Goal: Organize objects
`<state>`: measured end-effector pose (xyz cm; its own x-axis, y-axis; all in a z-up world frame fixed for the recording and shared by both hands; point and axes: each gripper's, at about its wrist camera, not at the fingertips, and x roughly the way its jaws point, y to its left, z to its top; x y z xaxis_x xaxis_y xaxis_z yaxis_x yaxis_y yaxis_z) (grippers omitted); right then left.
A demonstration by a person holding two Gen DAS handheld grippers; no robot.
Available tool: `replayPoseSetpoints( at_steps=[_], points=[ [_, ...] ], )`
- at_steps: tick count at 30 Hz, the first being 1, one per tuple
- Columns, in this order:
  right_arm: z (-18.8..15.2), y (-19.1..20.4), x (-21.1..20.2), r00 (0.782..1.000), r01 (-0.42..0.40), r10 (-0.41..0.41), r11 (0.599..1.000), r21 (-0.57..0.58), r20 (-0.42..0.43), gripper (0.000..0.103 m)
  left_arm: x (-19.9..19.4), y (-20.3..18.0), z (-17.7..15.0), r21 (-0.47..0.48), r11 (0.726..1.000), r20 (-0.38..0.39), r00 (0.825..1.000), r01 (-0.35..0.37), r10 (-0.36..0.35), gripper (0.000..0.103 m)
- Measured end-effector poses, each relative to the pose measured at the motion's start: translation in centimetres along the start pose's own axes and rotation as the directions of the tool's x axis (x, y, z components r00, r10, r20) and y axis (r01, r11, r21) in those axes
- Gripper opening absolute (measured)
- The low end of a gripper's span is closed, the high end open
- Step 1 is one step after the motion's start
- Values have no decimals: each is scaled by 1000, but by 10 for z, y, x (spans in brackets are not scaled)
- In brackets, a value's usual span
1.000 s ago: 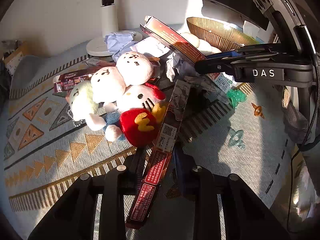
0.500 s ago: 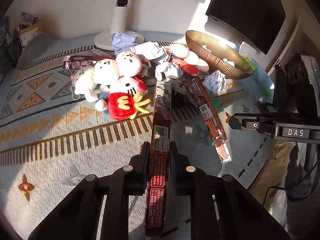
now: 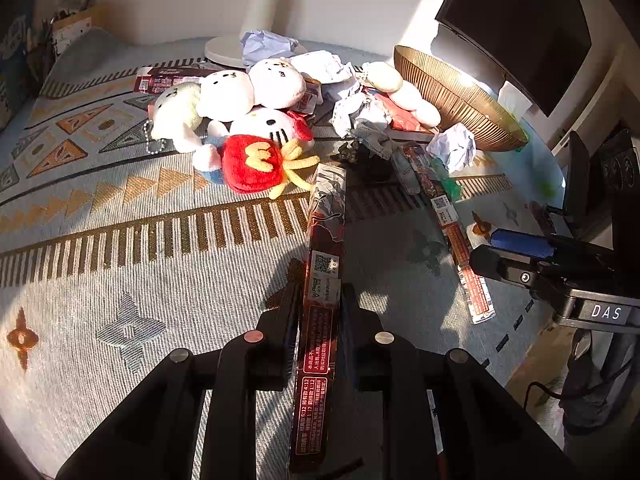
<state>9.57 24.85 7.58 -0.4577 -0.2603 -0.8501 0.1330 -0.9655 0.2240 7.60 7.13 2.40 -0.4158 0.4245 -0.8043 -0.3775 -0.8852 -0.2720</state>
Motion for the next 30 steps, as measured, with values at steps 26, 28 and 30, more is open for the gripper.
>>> replayPoseSetpoints(
  at_steps=[26,28,30],
  points=[
    [-18,-19,-49,983,14,-29,996,85,181,17,-28,-30,4,19,999,137,990,-43,40,14],
    [-22,-25,-47,985,-14,-5,994,104,173,17,-31,-34,7,20,999,144,989,-41,38,14],
    [-25,-31,-49,984,-7,-12,994,108,177,17,-31,-36,9,9,999,139,990,-33,31,14]
  ],
)
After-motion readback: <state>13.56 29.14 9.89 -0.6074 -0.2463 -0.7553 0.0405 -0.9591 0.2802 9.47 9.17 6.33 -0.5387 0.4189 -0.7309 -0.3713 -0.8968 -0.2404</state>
